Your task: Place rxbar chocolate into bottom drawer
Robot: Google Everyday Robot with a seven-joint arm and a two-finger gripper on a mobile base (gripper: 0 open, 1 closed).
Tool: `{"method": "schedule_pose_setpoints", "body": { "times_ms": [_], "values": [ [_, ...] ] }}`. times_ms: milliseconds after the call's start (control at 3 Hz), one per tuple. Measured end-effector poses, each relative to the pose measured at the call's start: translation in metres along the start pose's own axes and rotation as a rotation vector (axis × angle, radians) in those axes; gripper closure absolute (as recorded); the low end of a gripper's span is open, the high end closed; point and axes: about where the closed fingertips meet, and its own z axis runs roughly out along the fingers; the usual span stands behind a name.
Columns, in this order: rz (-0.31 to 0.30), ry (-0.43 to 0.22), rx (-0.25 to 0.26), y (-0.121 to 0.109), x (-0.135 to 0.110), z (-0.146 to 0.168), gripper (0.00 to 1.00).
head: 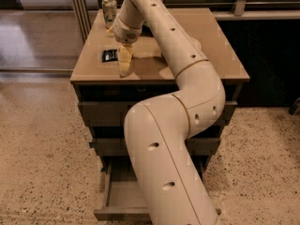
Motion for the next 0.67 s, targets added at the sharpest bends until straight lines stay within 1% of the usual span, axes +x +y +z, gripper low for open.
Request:
{"method": "schedule_pose_setpoints", "body": {
  "times_ms": [333,667],
  "values": [
    [0.000,0.000,0.000,0.0000,0.0000,0.0000,0.00],
    [-0.015,-0.001,0.033,-0.0093,-0.0050,-0.0014,0.00]
  ]
}}
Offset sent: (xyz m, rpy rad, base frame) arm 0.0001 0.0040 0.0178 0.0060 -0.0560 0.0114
